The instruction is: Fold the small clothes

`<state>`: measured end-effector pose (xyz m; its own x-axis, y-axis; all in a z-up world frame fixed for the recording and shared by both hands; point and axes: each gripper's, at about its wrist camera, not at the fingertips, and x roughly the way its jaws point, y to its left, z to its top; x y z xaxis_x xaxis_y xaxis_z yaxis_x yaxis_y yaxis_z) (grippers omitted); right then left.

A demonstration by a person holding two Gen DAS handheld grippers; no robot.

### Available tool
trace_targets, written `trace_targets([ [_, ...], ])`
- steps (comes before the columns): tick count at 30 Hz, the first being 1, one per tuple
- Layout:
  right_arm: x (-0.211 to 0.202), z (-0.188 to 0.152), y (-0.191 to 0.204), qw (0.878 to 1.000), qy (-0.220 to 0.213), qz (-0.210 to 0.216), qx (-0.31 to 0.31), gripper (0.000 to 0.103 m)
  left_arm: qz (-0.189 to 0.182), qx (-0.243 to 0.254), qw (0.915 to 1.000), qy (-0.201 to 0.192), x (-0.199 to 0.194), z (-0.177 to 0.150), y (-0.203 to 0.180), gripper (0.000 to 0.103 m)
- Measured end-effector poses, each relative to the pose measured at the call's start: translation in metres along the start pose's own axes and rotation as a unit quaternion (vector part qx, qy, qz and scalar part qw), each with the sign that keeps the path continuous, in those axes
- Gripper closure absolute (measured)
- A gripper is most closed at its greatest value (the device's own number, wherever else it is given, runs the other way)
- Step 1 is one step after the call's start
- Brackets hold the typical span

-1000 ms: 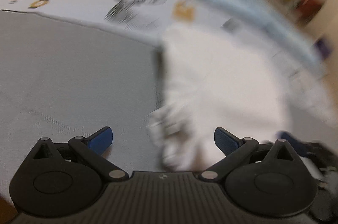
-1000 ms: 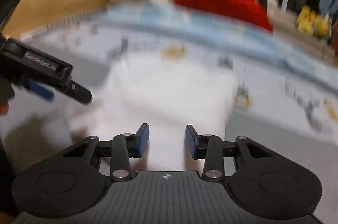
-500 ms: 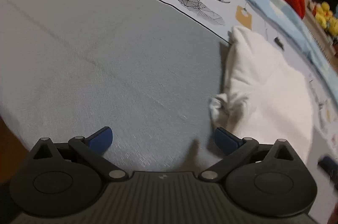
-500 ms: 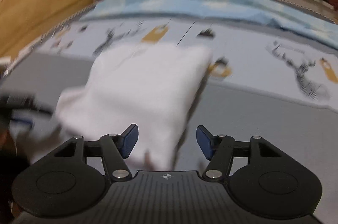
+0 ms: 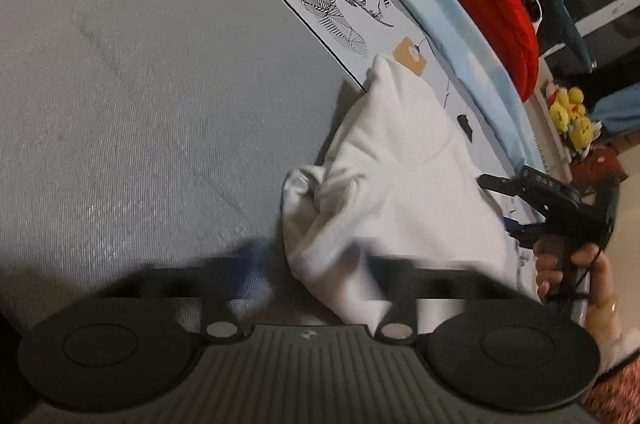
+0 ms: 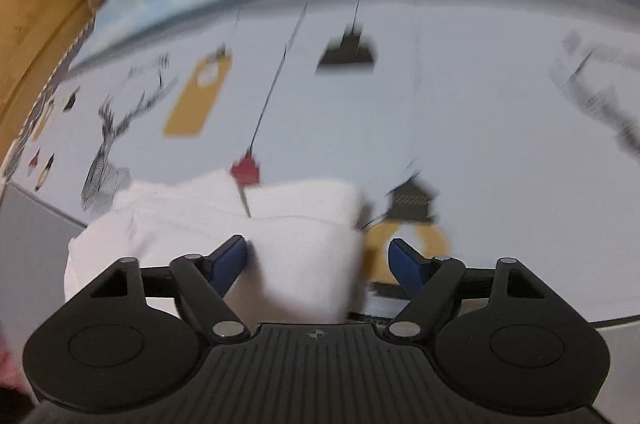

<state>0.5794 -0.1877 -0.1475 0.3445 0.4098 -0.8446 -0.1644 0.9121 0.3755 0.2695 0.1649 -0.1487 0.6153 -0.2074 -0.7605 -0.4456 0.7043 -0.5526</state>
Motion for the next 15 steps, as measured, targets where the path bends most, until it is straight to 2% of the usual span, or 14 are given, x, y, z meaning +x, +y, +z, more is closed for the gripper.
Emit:
trace_targets([
  [1, 0.008, 0.002, -0.005, 0.999, 0.021, 0.026, 0.017, 0.046, -0.004, -0.018, 0.9998, -0.001, 0.002, 0.002, 0.004, 0.081],
  [3, 0.016, 0.002, -0.010, 0.998, 0.035, 0.053, 0.020, 0.083, -0.010, -0.050, 0.9987, 0.000, 0.006, 0.005, 0.010, 0.091],
  [5, 0.015, 0.002, -0.011, 0.997, 0.035, 0.068, 0.001, 0.086, -0.008, -0.067, 0.9977, -0.003, 0.010, 0.009, 0.009, 0.093],
  [7, 0.014, 0.005, -0.012, 0.997, 0.030, 0.073, -0.007, 0.087, 0.004, -0.046, 0.9988, -0.015, 0.018, 0.017, 0.002, 0.093],
  [9, 0.012, 0.009, -0.015, 0.997, 0.017, 0.075, -0.006, 0.088, 0.010, -0.054, 0.9984, -0.016, 0.031, 0.031, -0.001, 0.093],
  [13, 0.002, 0.029, -0.027, 0.997, -0.037, 0.067, 0.004, 0.088, 0.014, -0.043, 0.9988, -0.021, 0.068, 0.083, -0.023, 0.094],
  [15, -0.005, 0.037, -0.042, 0.995, -0.077, 0.054, 0.020, 0.092, 0.020, -0.010, 0.9995, -0.021, 0.094, 0.111, -0.048, 0.094],
])
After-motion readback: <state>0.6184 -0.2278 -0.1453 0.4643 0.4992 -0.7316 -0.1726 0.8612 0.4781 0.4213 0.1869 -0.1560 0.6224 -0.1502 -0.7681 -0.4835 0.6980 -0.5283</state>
